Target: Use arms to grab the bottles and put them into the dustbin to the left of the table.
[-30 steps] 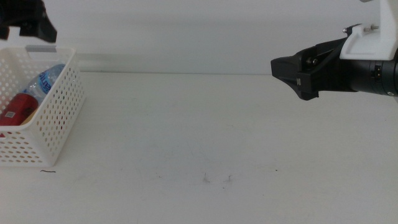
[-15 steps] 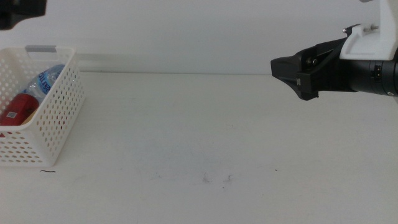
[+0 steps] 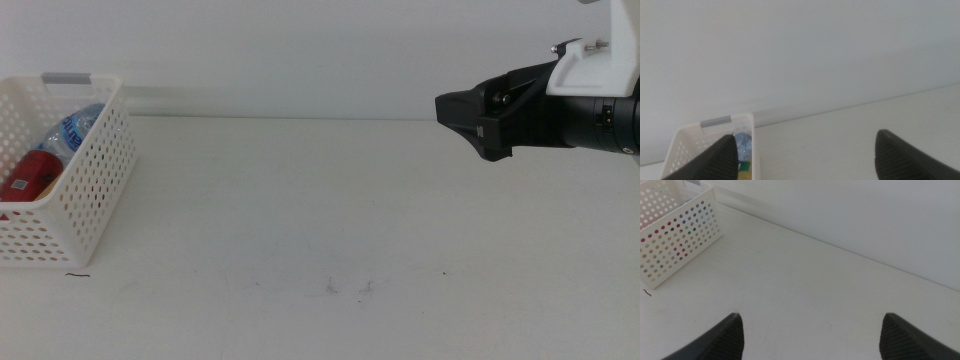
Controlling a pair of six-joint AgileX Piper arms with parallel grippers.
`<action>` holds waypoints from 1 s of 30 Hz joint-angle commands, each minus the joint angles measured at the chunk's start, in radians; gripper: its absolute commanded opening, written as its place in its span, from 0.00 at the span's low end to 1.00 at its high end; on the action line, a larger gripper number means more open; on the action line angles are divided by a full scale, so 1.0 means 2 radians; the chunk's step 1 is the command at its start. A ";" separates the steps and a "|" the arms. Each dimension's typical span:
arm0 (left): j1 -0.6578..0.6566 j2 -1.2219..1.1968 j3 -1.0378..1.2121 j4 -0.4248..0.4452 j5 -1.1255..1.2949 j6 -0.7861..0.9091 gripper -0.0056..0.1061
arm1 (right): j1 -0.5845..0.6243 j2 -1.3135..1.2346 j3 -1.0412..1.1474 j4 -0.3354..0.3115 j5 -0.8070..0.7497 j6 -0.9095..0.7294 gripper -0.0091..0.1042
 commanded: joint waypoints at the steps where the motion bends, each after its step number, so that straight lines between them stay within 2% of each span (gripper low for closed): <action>1: -0.003 -0.005 0.001 -0.001 -0.011 -0.007 0.89 | 0.001 -0.003 -0.001 -0.001 -0.006 -0.005 0.81; 8: -0.003 -0.007 0.029 -0.007 -0.005 -0.007 0.89 | 0.001 -0.004 0.006 0.006 -0.006 -0.005 0.81; 12: 0.008 -0.014 0.114 -0.024 -0.092 -0.007 0.89 | -0.011 -0.035 0.052 0.014 -0.045 -0.005 0.81; 16: 0.051 -0.039 0.244 -0.073 -0.264 -0.007 0.89 | -0.066 -0.118 0.144 0.011 -0.104 -0.005 0.81; 18: 0.073 -0.067 0.308 -0.070 -0.308 -0.007 0.89 | -0.107 -0.174 0.194 0.011 -0.131 -0.005 0.81; 23: 0.084 -0.171 0.418 -0.062 -0.287 -0.007 0.89 | -0.195 -0.329 0.328 0.010 -0.144 -0.005 0.81; 30: 0.084 -0.306 0.498 -0.062 -0.272 -0.007 0.89 | -0.263 -0.529 0.466 0.010 -0.125 -0.005 0.81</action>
